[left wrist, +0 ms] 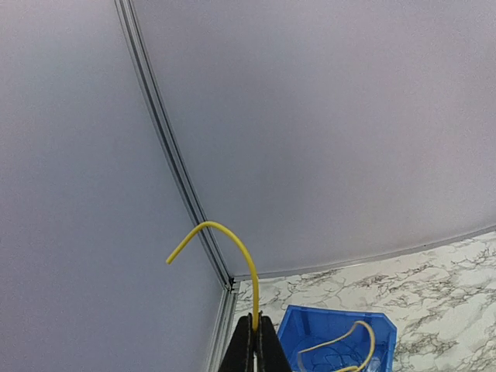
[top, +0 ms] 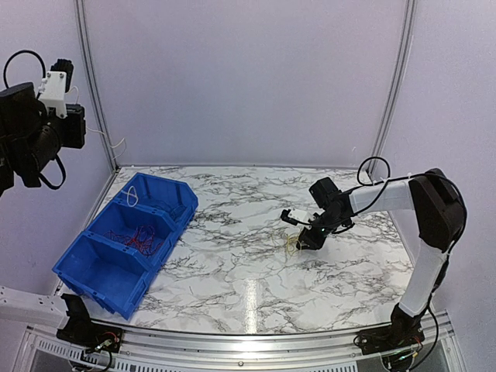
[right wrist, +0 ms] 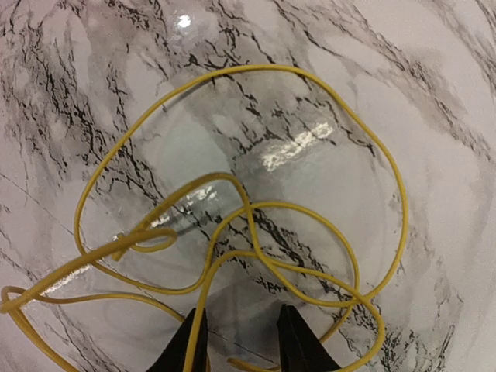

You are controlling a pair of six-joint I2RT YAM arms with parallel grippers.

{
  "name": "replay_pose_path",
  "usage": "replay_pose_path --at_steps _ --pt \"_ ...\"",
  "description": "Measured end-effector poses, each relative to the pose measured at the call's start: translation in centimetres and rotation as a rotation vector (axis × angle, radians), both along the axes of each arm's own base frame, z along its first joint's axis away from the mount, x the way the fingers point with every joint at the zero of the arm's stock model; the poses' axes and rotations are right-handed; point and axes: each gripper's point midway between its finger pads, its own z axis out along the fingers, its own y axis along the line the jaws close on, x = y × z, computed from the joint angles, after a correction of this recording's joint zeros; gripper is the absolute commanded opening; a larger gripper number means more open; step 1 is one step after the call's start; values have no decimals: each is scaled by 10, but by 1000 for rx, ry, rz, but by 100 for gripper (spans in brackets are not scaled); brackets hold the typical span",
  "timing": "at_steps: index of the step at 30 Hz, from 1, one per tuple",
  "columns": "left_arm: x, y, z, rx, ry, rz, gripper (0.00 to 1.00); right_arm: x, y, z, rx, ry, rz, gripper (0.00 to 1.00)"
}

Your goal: Untangle the cables

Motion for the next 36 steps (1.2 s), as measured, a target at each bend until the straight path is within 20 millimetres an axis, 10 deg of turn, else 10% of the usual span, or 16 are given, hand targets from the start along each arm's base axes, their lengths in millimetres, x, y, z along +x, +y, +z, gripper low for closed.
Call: replay_pose_path --at_steps 23,36 --pt "-23 -16 -97 -204 269 -163 0 2 -1 0 -7 -5 -5 36" --pt "-64 -8 -118 -342 376 -288 0 3 -2 0 -14 -10 -7 36"
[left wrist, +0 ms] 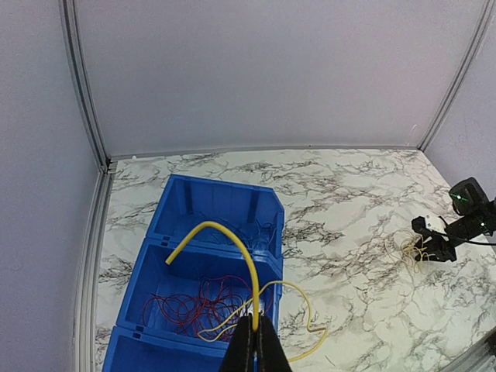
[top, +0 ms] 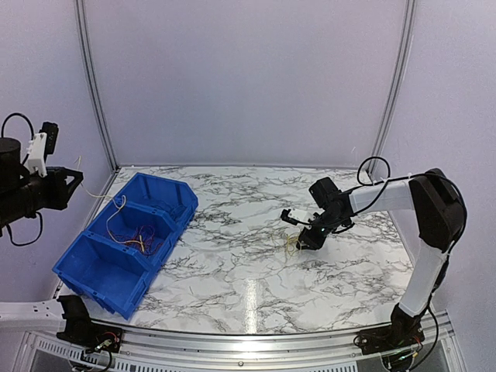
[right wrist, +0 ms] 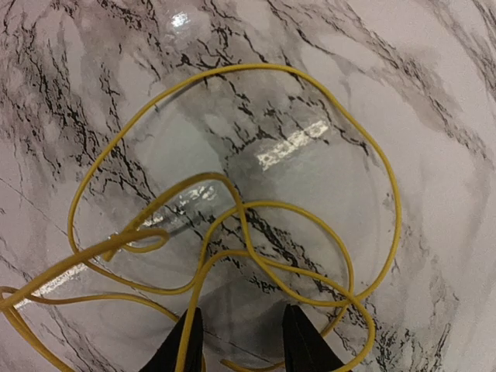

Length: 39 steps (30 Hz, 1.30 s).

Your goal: Untangle the cables

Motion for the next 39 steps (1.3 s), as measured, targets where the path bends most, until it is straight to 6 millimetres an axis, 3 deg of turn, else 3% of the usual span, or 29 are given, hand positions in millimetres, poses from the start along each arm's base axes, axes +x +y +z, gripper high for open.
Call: replay_pose_path --at_steps 5,10,14,18,23,27,34,39 --pt "-12 8 7 -19 9 -17 0 1 -1 0 -6 -10 -3 36" --pt "-25 20 33 -71 -30 -26 0 7 -6 2 -35 -46 -10 36" --pt "-32 23 29 -82 -7 -39 0 9 -9 2 -50 -62 -14 36" --pt "-37 27 10 -64 47 -29 0 10 -10 2 -57 -68 -18 36" --pt "-43 48 -17 -49 87 55 0 11 -12 2 -64 -76 -22 36" --pt "-43 58 -50 -16 137 127 0 11 -12 2 -64 -78 -22 36" --pt "-32 58 -123 138 308 255 0 11 -12 3 -64 -79 -22 37" --pt "-30 67 -148 201 375 378 0 11 -12 3 -64 -83 -20 37"
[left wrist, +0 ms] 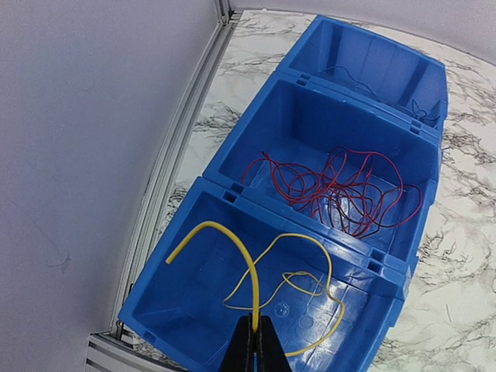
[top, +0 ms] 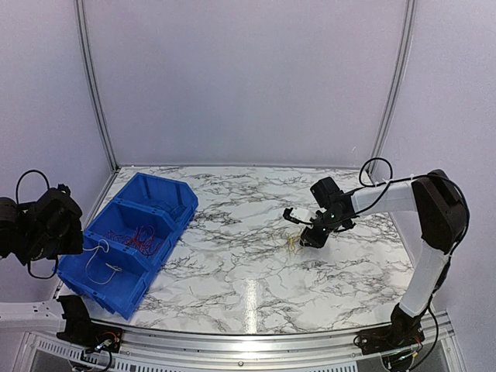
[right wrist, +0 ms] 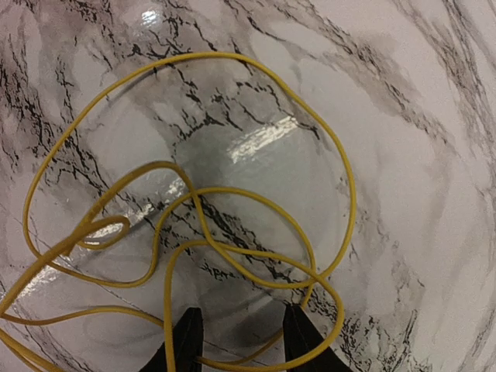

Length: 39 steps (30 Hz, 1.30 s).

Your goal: Untangle the cables

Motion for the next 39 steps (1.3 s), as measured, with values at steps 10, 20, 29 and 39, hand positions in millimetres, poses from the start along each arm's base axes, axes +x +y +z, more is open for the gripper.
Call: replay_pose_path --at_steps 10,20,29,39 --pt "-3 -1 -33 30 102 92 14 0 -1 0 -4 -4 0 37" --pt "-5 -10 -55 72 217 109 46 0 -3 0 -14 -8 -2 37" --pt "9 -24 -29 57 169 55 51 -8 -10 2 -35 5 -8 37" --pt "75 -126 -16 -44 69 -270 47 -6 -18 82 43 -162 -37 43"
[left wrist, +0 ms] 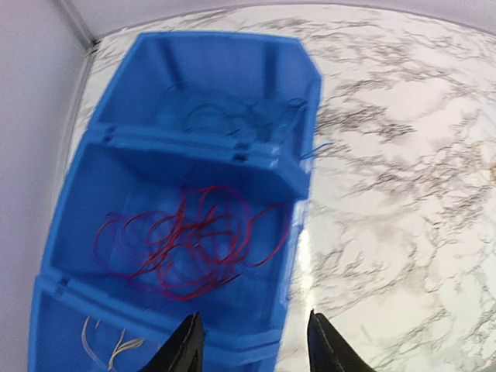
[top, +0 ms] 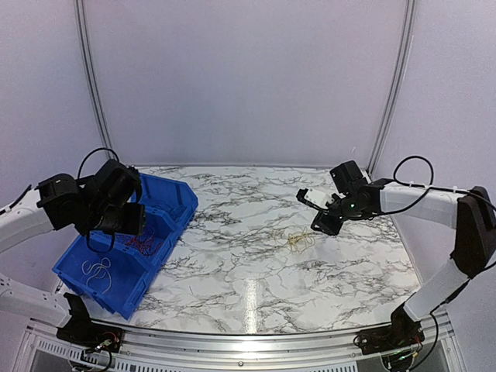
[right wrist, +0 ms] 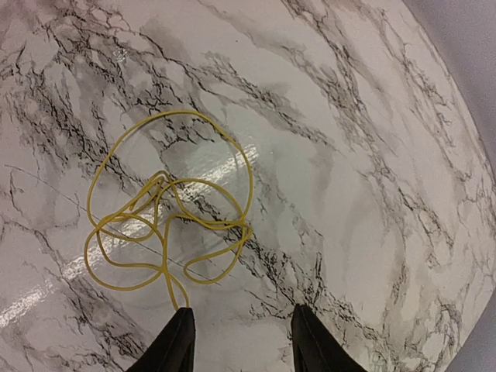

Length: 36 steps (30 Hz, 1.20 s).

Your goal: Untangle the cables

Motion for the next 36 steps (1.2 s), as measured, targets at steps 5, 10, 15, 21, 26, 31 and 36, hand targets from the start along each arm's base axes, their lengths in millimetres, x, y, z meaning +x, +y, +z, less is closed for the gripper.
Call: replay_pose_path --at_steps 5,10,15,21,26,31,36 --pt "29 -79 -9 -103 -28 -176 47 2 -13 14 50 -19 -32 42" --pt "35 -148 -26 -186 -26 -313 47 4 -23 16 108 4 -61 40" --pt "31 -201 -45 -225 2 -409 47 -7 -12 -1 152 97 -8 42" --pt "7 -244 -62 -248 25 -508 49 -18 -4 -30 166 214 22 41" --pt "-7 -269 -75 -285 49 -557 50 -22 -4 -47 159 270 23 38" --pt "-9 -289 -87 -310 66 -569 51 -28 -1 -58 163 323 32 8" --pt "-7 -296 -87 -341 53 -560 52 -26 4 -53 188 325 43 0"
